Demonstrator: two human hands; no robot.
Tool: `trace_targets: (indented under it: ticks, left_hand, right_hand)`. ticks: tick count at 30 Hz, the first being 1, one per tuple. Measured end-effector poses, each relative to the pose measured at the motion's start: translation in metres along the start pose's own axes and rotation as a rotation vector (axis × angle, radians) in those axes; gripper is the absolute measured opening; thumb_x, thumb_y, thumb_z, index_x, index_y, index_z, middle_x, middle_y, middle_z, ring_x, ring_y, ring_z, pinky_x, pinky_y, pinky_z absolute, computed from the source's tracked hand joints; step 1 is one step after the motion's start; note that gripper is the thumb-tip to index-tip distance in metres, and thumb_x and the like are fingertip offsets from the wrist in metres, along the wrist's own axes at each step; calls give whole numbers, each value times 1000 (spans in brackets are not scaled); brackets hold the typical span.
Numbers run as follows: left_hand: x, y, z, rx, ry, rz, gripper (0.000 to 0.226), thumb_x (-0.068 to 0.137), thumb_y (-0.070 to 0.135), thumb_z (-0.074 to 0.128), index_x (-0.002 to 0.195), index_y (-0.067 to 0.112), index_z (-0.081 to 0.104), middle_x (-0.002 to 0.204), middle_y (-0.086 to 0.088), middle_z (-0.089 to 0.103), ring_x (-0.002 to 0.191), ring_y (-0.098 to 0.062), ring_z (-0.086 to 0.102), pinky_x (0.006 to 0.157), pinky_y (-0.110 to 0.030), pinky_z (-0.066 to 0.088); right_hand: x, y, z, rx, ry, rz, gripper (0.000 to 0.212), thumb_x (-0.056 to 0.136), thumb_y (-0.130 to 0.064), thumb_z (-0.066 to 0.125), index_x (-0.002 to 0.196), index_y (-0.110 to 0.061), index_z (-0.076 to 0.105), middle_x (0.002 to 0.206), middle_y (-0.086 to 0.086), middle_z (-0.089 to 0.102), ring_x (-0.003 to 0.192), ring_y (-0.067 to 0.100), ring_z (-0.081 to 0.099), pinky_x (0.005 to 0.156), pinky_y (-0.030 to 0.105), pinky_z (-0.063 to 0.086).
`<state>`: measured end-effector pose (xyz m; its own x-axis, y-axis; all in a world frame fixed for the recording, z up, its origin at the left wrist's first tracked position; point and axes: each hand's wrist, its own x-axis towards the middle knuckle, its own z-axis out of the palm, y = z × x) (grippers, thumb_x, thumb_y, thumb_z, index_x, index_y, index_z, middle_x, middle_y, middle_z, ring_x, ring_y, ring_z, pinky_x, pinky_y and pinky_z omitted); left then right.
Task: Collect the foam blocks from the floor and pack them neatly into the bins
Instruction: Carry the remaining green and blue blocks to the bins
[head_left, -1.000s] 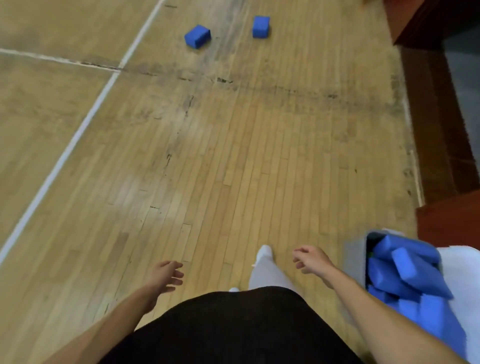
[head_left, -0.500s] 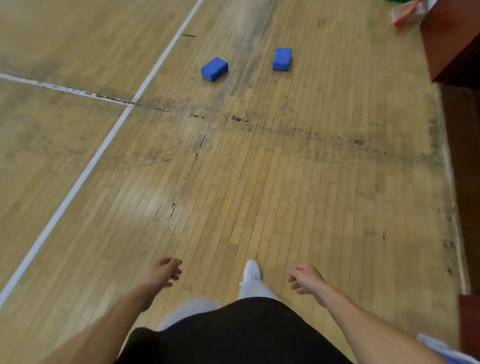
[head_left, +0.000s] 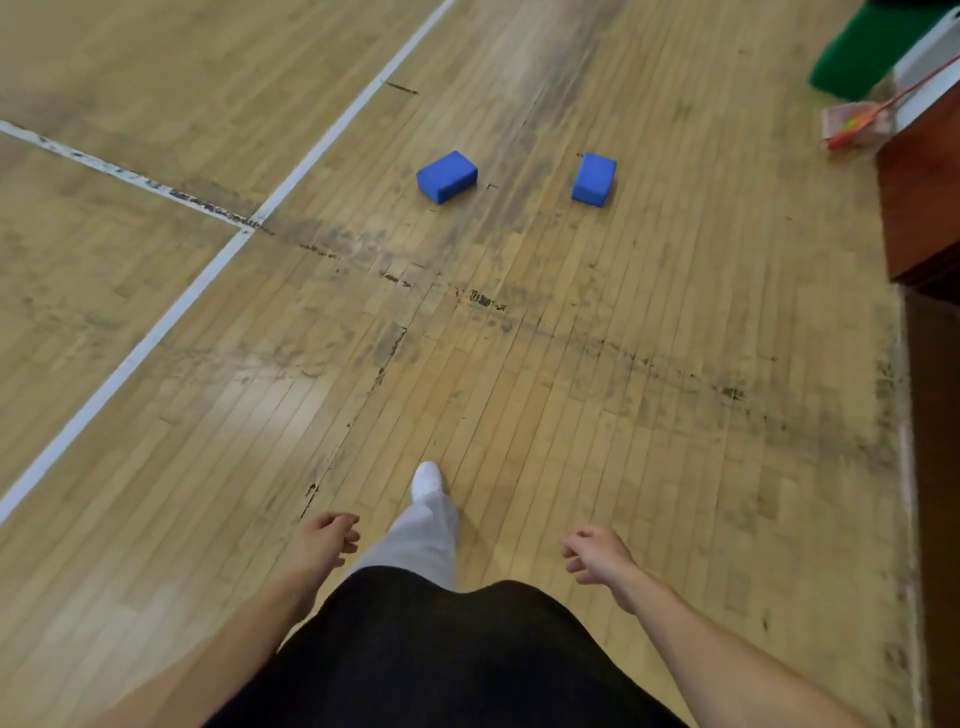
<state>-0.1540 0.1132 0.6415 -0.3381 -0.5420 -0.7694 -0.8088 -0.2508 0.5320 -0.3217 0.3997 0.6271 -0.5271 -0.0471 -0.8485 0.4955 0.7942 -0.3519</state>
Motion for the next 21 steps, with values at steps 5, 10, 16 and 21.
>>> trace_targets:
  ticks: [5,10,16,21]
  left_hand:
    - [68,89,-27,113,-53,-51,18,97,18,47,100,10,63,90,-10,65,83,-23,62,74,-35,48]
    - [134,199,-38,195,-118,5,19,98,21,45,101,13,63,96,-11,66,88,-25,64,79,-38,52]
    - [206,323,-26,338,-159,96,19,98,17,44,101,13,63,94,-11,67,85,-23,64,72,-32,50]
    - [279,420,-22,477,-160,74,18,97,18,46,107,15,61,96,-5,65,86,-18,62,68,-26,46]
  right_hand:
    - [48,-103,-29,34,33,58,14,91,-19,53,90,-8,63,90,6,65,78,17,62,73,30,54]
    - [97,-227,-56,131,35,-62,14,92,-21,55,99,-14,64,88,3,64,78,17,60,68,27,49]
    - [172,-325,-84,196,14,-54,11,93,-20,54,99,-17,61,85,3,64,76,17,60,69,30,49]
    - [246,-394,-125,288,-7,66,13,94,-17,52,88,-10,62,84,8,60,73,20,56,65,30,49]
